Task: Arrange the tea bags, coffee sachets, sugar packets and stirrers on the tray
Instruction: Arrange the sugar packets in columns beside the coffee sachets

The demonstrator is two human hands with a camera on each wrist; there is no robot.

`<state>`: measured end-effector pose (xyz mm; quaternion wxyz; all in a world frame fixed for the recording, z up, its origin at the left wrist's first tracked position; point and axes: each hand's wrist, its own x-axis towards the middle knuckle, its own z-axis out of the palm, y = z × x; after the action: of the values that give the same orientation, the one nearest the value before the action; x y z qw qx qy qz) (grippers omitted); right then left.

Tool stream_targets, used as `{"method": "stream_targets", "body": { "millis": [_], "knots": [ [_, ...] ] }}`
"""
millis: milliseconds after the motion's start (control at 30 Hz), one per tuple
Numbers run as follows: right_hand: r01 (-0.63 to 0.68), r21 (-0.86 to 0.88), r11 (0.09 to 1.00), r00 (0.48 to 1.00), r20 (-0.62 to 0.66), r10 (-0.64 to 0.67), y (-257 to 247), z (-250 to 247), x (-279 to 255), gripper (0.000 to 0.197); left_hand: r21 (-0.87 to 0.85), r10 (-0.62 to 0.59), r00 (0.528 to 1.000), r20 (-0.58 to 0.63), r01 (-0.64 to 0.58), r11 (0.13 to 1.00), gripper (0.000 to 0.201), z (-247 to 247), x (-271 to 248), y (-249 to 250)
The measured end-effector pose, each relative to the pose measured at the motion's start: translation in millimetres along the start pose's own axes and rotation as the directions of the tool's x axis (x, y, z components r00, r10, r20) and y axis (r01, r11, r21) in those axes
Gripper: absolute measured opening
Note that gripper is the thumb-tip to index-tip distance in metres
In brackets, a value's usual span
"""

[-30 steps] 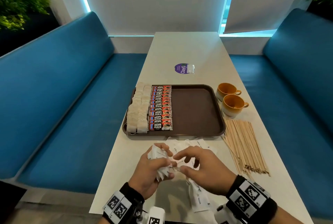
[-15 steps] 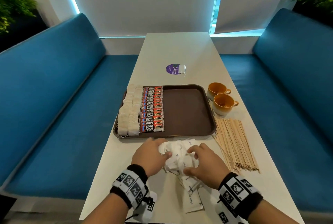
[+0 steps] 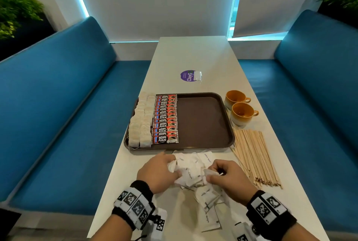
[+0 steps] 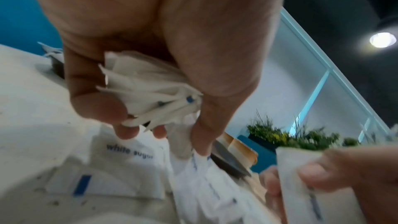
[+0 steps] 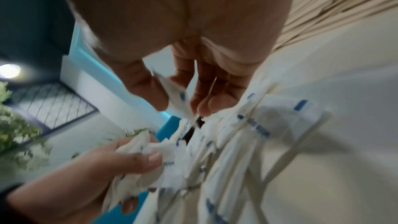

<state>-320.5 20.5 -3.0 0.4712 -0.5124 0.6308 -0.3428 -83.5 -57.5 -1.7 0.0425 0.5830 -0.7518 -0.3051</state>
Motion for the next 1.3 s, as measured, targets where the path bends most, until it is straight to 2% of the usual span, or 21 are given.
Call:
{"method": "stream_targets", "body": {
  "millis": [67, 100, 133, 200, 267, 300, 367, 467, 533, 600, 733, 833, 867, 967, 1067, 1200, 1300],
  "knots": [
    [-0.033, 0.152, 0.988, 0.999, -0.028, 0.038, -5.1, -0.7, -2.8, 0.02, -0.182, 0.019, 1.0, 0.002, -0.019, 0.983, 0.019, -4.4, -6.3, -5.4],
    [-0.051, 0.231, 0.972, 0.997, -0.037, 0.061, -7.5, -1.1, -2.9, 0.014, -0.34, 0.004, 1.0, 0.006, -0.002, 0.941, 0.009, -6.5, -10.0, -7.4],
    [-0.072, 0.286, 0.956, 0.995, -0.044, 0.088, -9.6, -1.8, -2.6, 0.015, -0.51, -0.03, 0.999, 0.019, 0.035, 0.859, 0.005, -8.7, -14.5, -8.5],
    [-0.11, 0.31, 0.944, 0.99, -0.053, 0.132, -12.5, -3.5, -2.4, 0.02, -0.803, -0.094, 0.993, 0.066, 0.109, 0.585, 0.01, -12.8, -22.7, -12.3],
    [-0.129, 0.243, 0.961, 0.988, -0.047, 0.145, -11.0, -4.6, -1.4, 0.022, -0.947, -0.111, 0.989, 0.096, 0.126, 0.295, 0.026, -16.0, -29.0, -17.2],
    [-0.13, 0.171, 0.977, 0.99, -0.037, 0.139, -10.1, -4.5, -1.1, 0.025, -0.973, -0.103, 0.99, 0.1, 0.119, 0.2, 0.031, -17.0, -31.4, -20.2],
    [-0.131, 0.008, 0.991, 0.991, -0.002, 0.131, -10.4, -2.2, -1.0, 0.028, -0.989, -0.081, 0.992, 0.092, 0.101, 0.112, 0.036, -18.6, -35.6, -25.3],
    [-0.124, -0.179, 0.976, 0.991, 0.03, 0.131, -10.8, 5.6, 4.5, 0.023, -0.993, -0.086, 0.994, 0.071, 0.078, 0.084, 0.049, -20.1, -38.8, -30.6],
    [-0.078, -0.323, 0.943, 0.996, 0.024, 0.09, -11.5, 12.4, 12.3, 0.013, -0.991, -0.135, 0.99, 0.052, 0.068, 0.118, 0.044, -20.5, -38.5, -32.7],
    [-0.04, -0.424, 0.905, 0.999, 0.014, 0.051, -14.8, 21.0, 20.2, 0.001, -0.966, -0.197, 0.98, 0.011, 0.062, 0.253, 0.038, -19.4, -36.7, -34.8],
    [-0.045, -0.551, 0.833, 0.999, -0.037, 0.029, -22.3, 39.8, 35.0, 0.028, -0.73, -0.262, 0.962, -0.081, 0.122, 0.672, 0.022, -17.1, -27.5, -40.2],
    [-0.074, -0.639, 0.766, 0.997, -0.042, 0.062, -24.6, 49.0, 42.7, 0.046, -0.396, -0.232, 0.963, -0.138, 0.161, 0.904, 0.018, -16.1, -21.3, -36.4],
    [-0.086, -0.644, 0.76, 0.996, -0.043, 0.076, -24.6, 50.3, 44.5, 0.049, -0.253, -0.215, 0.966, -0.142, 0.174, 0.952, 0.021, -13.6, -19.6, -34.2],
    [-0.107, -0.623, 0.775, 0.994, -0.039, 0.106, -25.3, 49.6, 47.0, 0.05, 0.0, -0.185, 0.975, -0.119, 0.186, 0.982, 0.046, -2.8, -17.0, -26.5],
    [-0.093, -0.577, 0.812, 0.995, -0.014, 0.104, -25.9, 45.0, 46.9, 0.04, 0.105, -0.142, 0.98, -0.136, 0.156, 0.982, 0.051, 4.4, -17.0, -22.1],
    [-0.089, -0.357, 0.93, 0.996, -0.03, 0.084, -28.6, 33.5, 42.3, 0.033, 0.144, -0.103, 0.987, -0.124, 0.121, 0.982, 0.051, 6.0, -17.3, -22.6],
    [-0.13, -0.183, 0.974, 0.991, -0.06, 0.121, -33.2, 23.8, 39.6, 0.02, 0.143, -0.092, 0.99, -0.106, 0.107, 0.984, 0.048, 5.1, -18.7, -23.5]
  ]
}}
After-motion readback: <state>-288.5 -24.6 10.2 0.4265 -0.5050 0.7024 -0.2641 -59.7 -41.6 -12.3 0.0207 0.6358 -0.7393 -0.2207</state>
